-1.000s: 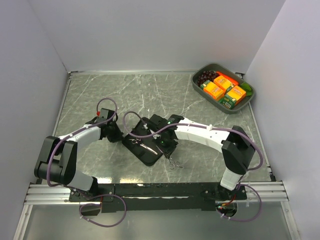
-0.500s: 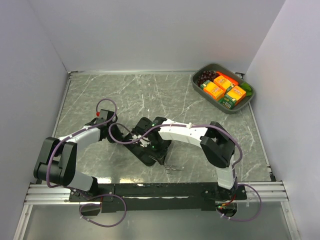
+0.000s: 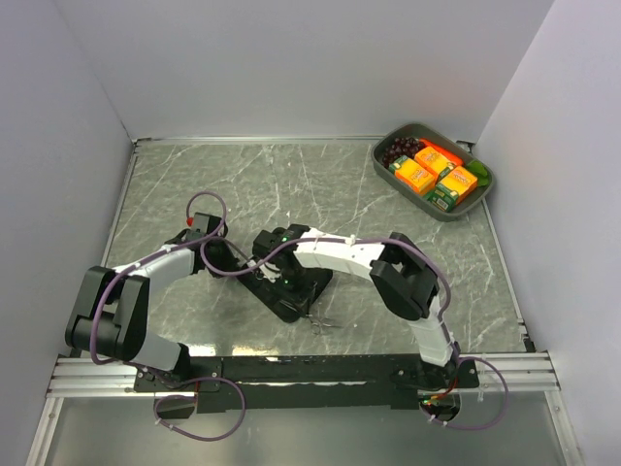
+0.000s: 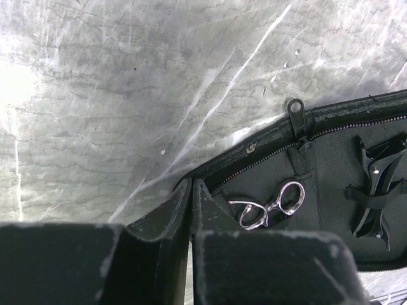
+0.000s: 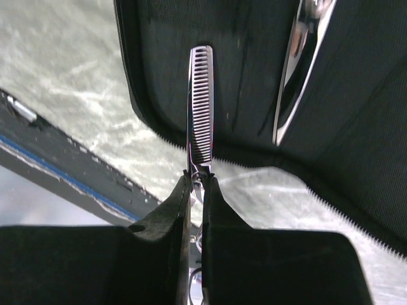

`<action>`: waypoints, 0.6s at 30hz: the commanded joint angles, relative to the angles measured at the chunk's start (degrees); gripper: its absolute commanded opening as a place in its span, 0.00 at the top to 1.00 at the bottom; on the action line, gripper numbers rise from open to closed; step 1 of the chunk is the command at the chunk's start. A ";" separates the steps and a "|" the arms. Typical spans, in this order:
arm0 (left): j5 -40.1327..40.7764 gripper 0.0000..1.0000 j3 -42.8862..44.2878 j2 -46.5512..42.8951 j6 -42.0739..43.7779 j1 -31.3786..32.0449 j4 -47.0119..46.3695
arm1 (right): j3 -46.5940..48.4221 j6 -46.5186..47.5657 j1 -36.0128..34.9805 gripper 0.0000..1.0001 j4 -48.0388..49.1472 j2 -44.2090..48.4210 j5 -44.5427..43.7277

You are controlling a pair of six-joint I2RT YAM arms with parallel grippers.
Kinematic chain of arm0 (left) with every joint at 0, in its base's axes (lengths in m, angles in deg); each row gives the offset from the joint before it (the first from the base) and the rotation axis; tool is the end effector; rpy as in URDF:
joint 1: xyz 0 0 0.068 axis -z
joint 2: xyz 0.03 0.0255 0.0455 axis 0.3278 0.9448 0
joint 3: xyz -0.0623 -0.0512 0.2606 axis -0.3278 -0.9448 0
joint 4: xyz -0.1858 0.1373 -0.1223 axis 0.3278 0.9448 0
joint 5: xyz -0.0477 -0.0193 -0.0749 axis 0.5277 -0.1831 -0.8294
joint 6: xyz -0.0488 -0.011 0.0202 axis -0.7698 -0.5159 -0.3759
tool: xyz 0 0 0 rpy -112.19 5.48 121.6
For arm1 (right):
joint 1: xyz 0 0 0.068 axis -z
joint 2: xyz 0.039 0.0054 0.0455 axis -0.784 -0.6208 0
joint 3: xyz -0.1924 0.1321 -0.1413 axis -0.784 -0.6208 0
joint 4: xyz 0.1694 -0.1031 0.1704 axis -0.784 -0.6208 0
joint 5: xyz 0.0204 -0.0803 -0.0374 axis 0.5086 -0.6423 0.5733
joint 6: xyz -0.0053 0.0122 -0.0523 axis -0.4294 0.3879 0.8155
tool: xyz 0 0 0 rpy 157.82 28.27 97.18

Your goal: Sort the hair-cutting tools

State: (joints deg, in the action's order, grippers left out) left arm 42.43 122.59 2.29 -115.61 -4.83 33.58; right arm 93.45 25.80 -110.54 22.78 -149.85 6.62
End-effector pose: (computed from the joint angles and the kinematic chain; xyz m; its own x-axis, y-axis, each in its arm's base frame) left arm 0.2522 -0.0676 0.1527 -0.7874 -0.5406 -0.2963 -0.3994 0.8134 -0.4228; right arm 0.1945 0.3373 0.1783 -0.5376 -0.8430 -0.0184 -0.8263 0.5224 0.2104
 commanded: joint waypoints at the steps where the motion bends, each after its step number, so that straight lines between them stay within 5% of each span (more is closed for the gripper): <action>1: -1.31 0.91 -1.24 2.47 -0.06 0.37 -0.55 | 4.13 0.95 -0.41 1.00 -0.91 -2.82 0.45; 18: -3.07 0.92 -0.97 4.05 0.47 0.37 -1.07 | 10.65 0.95 -0.50 1.00 -2.92 -7.76 -7.81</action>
State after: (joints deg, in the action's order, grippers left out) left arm 40.37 122.78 3.78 -115.59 -5.64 31.39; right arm 102.69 26.11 -110.65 19.13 -158.00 4.22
